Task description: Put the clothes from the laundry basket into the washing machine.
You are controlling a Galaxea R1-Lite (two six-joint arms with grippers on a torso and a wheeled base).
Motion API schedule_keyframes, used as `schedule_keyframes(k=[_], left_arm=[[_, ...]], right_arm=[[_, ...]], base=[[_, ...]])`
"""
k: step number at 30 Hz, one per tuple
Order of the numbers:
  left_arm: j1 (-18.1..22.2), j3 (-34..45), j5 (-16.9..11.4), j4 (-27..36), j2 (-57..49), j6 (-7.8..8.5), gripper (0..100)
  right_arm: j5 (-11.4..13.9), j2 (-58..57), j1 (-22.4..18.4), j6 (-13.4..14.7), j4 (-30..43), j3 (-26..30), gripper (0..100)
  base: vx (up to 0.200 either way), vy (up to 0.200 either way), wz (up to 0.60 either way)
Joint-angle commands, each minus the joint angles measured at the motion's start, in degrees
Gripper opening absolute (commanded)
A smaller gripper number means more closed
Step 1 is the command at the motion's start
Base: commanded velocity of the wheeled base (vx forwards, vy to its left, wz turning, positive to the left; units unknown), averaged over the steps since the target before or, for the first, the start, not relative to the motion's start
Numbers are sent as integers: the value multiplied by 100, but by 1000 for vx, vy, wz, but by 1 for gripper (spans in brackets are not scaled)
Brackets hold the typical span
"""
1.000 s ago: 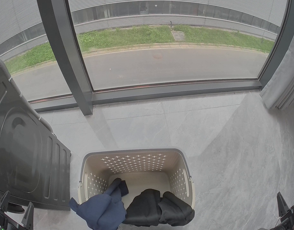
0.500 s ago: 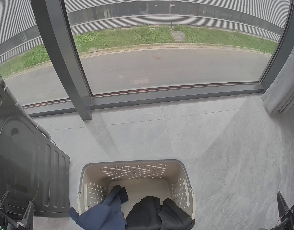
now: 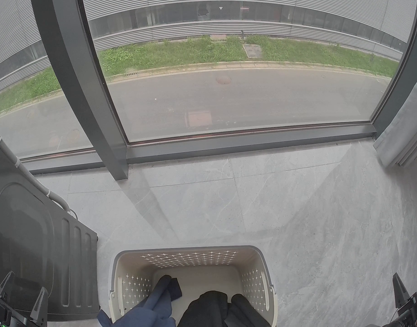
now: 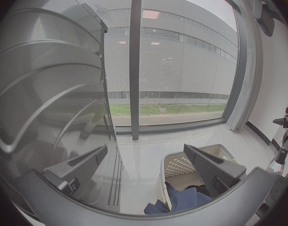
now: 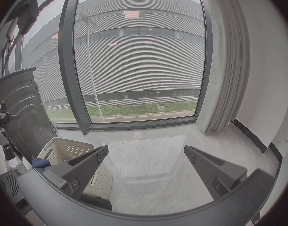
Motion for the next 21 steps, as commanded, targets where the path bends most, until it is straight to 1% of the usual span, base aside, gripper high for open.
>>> schedule_keyframes(k=[1, 21], left_arm=[[-2, 92, 1, -2, -75, -2, 100], [-2, 92, 1, -2, -75, -2, 100]], right_arm=[[2, -104, -3, 0, -4, 101, 100], [2, -104, 6, 0, -4, 101, 100]], base=[[0, 0, 0], [0, 0, 0]])
